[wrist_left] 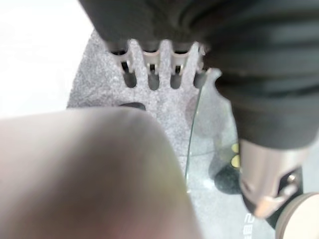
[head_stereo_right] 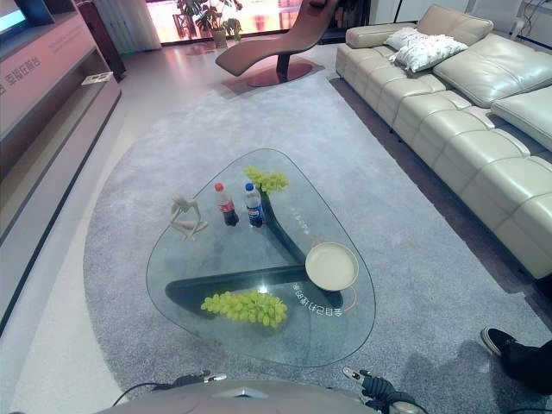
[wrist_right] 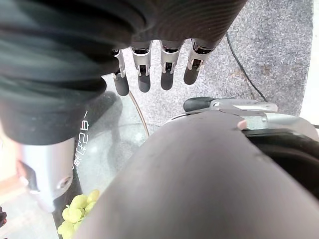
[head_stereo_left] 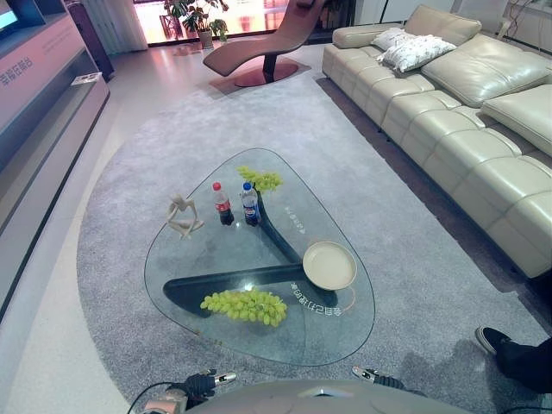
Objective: Pick up fruits into the plate
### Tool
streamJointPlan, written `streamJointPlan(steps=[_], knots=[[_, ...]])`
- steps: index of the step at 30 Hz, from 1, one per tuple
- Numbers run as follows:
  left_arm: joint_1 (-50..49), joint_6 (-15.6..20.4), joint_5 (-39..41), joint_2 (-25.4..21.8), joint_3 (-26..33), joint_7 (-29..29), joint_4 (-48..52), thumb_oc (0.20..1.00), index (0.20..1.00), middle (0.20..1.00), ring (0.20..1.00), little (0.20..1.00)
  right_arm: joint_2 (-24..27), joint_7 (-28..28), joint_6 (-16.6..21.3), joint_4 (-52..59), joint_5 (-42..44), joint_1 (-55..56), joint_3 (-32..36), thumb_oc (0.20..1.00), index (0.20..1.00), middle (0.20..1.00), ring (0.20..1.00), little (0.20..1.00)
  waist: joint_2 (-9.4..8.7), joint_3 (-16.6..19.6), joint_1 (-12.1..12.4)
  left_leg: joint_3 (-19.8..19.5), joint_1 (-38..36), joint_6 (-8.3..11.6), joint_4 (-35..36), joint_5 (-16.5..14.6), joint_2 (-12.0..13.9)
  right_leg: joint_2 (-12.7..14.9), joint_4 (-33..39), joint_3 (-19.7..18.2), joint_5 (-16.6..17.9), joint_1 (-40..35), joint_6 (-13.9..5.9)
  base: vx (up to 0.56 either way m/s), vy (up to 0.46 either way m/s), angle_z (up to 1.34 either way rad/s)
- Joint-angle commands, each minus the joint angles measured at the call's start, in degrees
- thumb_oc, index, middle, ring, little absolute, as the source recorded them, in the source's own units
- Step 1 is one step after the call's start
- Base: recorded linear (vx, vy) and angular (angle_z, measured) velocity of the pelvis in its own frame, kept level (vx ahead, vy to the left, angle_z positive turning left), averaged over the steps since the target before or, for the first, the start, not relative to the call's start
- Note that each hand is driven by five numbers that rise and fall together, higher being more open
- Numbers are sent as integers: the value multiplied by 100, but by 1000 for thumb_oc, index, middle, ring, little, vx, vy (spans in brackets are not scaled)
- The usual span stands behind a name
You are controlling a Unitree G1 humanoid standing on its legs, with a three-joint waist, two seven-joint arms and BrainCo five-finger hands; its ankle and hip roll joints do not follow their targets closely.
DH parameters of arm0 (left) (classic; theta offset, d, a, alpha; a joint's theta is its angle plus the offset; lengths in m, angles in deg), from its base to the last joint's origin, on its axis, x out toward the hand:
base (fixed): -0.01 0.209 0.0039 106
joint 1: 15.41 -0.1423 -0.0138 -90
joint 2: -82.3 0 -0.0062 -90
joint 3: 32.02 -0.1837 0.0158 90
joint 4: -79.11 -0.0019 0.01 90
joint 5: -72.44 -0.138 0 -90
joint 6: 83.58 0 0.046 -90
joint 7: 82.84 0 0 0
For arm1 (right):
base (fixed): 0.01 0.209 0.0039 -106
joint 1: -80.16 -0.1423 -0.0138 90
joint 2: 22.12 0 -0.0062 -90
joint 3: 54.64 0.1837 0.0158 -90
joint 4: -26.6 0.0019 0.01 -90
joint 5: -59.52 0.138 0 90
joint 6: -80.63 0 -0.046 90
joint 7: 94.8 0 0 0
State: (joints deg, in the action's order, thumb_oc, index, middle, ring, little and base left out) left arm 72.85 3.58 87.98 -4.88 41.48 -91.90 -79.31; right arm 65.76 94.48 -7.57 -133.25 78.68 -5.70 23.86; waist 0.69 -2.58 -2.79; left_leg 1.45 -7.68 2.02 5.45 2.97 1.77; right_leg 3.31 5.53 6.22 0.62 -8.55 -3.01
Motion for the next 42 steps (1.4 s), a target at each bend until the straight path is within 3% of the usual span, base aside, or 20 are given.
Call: streamJointPlan(steps=[1,14,20,26,33,37,42], knots=[[491,363,-335,207,-104,400,-275,1000,1000,1000,1000,1000,-268,82,176,-201,89,-479,-13,1000,1000,1000,1000,1000,-40,-296,170,261,-383,-161,-45,-901,-91,243,-259,-75,-245,-39,-283,0,0,0],[541,145,-465,185,-32,821,-388,1000,1000,1000,1000,1000,-258,108,208,-277,90,-498,-39,1000,1000,1000,1000,1000,-26,-338,152,271,-365,-154,-45,-893,-89,240,-262,-105,-247,-15,-285,0,0,0],[578,314,-1008,156,-230,1097,-337,1000,1000,1000,1000,1000,-223,123,260,-298,90,-506,-78,1000,1000,1000,1000,1000,8,-421,111,305,-344,-154,-45,-884,-75,238,-299,-143,-254,46,-287,16,0,-2],[720,613,-1020,112,-416,1350,-158,1000,1000,1000,1000,1000,-123,133,245,-280,115,-591,-134,1000,1000,1000,1000,1000,71,-550,55,322,-273,-151,-66,-867,-70,237,-337,-213,-256,160,-283,22,16,-5],[1225,1122,-1678,-128,-914,1970,337,1000,1000,1000,1000,1000,248,250,209,-122,281,-898,-253,1000,1000,1000,1000,1000,240,-921,-84,300,41,-135,-168,-786,-77,227,-499,-395,-243,591,-258,-9,61,-6],[1601,1078,-2007,-355,-1083,2305,718,1000,1000,1000,1000,1000,464,358,295,-51,380,-1096,-300,1000,1000,1000,1000,1000,336,-1198,-172,253,274,-129,-256,-742,-117,217,-638,-529,-247,876,-235,-52,108,-17],[2290,891,-2488,-1008,-1249,2658,1252,1000,1000,1000,1000,1000,731,480,479,199,714,-1391,-411,1000,1000,1000,1000,1000,417,-1690,-256,173,774,-131,-442,-661,-180,155,-793,-714,-196,1377,-188,-73,67,-11]])
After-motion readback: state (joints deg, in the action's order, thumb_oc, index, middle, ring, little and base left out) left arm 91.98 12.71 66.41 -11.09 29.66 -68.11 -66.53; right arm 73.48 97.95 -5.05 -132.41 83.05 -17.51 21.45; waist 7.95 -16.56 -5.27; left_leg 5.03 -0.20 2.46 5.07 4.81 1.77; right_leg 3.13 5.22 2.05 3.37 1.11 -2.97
